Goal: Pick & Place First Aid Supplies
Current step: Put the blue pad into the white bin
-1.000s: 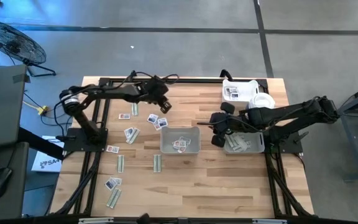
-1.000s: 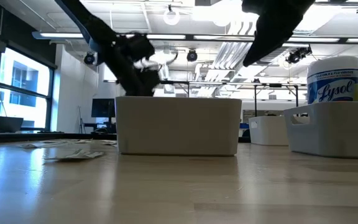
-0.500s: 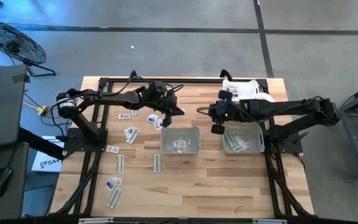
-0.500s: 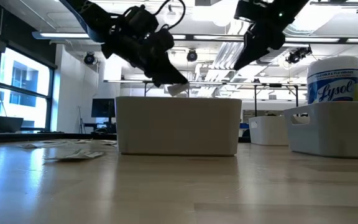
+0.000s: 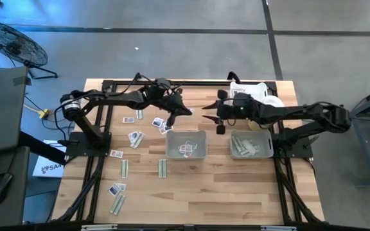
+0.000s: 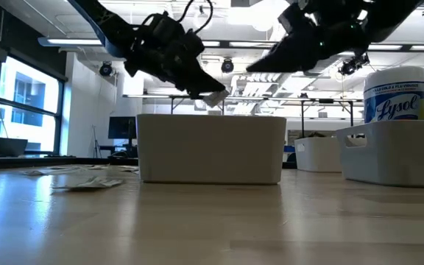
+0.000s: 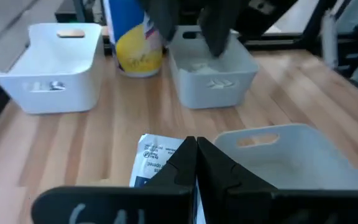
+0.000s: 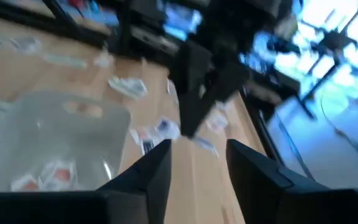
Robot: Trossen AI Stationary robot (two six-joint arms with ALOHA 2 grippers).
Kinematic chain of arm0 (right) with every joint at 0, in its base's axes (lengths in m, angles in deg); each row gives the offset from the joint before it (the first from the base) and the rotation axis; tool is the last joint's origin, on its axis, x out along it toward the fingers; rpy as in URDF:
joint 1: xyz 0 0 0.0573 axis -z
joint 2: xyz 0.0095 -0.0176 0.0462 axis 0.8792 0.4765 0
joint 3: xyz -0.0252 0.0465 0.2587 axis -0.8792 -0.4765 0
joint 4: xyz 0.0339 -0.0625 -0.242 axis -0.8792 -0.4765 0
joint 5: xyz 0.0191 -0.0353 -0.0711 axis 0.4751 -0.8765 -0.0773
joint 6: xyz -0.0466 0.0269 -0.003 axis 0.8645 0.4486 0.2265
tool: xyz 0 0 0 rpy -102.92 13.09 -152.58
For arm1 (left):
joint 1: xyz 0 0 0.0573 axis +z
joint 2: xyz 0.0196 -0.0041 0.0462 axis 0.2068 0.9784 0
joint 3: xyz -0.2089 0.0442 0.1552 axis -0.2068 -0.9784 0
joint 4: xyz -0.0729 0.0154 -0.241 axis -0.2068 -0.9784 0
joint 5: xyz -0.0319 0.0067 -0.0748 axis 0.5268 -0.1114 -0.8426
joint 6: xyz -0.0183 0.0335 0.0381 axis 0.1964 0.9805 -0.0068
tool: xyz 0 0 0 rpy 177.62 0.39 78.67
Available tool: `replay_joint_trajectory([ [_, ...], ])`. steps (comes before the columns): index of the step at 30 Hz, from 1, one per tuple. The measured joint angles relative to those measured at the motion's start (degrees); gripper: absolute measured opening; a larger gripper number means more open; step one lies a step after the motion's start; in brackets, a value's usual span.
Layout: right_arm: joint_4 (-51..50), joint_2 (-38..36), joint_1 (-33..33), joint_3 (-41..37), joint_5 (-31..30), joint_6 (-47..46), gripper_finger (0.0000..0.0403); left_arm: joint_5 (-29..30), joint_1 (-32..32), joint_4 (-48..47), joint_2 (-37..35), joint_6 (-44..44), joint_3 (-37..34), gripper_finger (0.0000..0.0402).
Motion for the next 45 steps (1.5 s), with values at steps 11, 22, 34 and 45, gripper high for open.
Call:
replay_joint_trajectory([
  [11, 5.7, 5.0, -3.6, -0.3, 3.8, 4.5, 0.0204, -9.8, -3.1, 11.7, 3.0, -9.5, 0.0, 0.0001],
  [22, 8.7, 6.8, -9.1, -0.3, 1.5, 4.7, 0.0115, -5.7, -8.8, 15.0, 3.0, -11.6, 0.1, 0.0001],
  [34, 4.1, 6.8, -10.1, -0.3, -0.6, -4.4, 0.0004, -5.7, -9.3, 14.1, 2.0, -13.0, 0.0, 0.0021],
  [45, -43.5, 6.0, -8.7, 20.3, -38.1, -10.0, 0.0002, 20.0, -6.6, -7.8, -11.7, -5.1, 0.2, 0.0148],
])
